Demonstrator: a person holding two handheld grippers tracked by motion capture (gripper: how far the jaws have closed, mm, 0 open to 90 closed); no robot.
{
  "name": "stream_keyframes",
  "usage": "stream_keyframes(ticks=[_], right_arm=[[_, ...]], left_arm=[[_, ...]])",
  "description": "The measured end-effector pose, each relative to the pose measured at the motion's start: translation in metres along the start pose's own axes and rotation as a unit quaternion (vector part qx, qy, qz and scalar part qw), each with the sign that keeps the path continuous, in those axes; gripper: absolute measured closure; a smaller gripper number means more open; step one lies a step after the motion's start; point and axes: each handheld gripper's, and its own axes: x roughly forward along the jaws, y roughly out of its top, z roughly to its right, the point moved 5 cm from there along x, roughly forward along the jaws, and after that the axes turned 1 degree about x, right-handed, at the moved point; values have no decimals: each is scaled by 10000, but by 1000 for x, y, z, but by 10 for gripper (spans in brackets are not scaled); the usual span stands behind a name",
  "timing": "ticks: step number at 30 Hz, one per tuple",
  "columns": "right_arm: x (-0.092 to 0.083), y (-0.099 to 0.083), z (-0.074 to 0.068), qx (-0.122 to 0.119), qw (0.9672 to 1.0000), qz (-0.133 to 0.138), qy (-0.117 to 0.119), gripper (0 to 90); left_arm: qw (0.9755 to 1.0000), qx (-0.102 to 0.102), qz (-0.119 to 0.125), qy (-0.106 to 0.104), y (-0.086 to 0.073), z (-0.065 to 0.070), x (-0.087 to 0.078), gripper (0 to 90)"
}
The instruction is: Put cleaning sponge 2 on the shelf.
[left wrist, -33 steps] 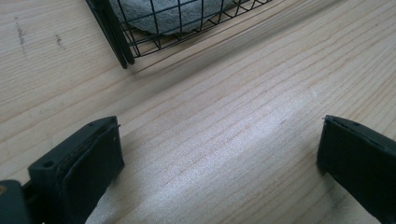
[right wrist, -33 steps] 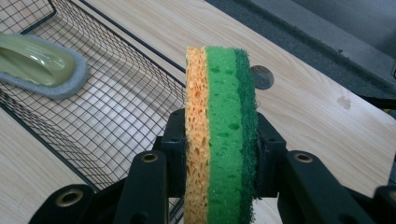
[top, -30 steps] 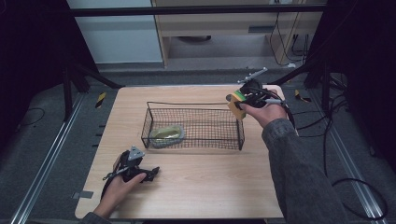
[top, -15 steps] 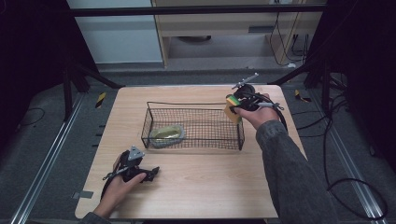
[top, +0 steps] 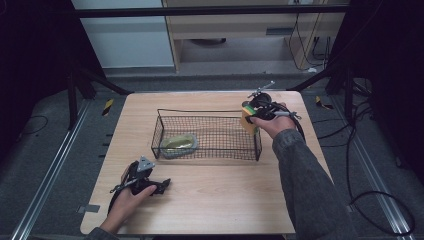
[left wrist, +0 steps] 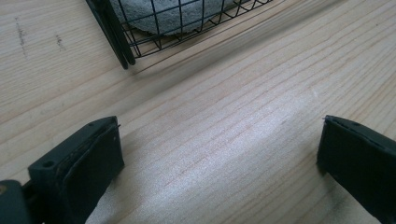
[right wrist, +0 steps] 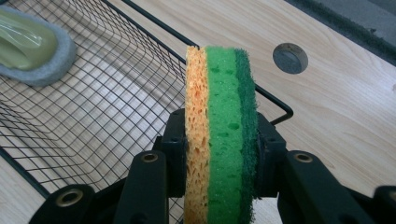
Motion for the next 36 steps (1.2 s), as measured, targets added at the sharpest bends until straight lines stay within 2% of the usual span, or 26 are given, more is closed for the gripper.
stream_keyframes(ticks=[11,36], right_arm=[[12,-8,4,26,10000,-92,-3,646],[38,-21,-2,-14,9994,-349,-55,643]], left_arm=[[10000,-7,3,-1,0,0,0,0],[10000,-6,3,-9,0,0,0,0]])
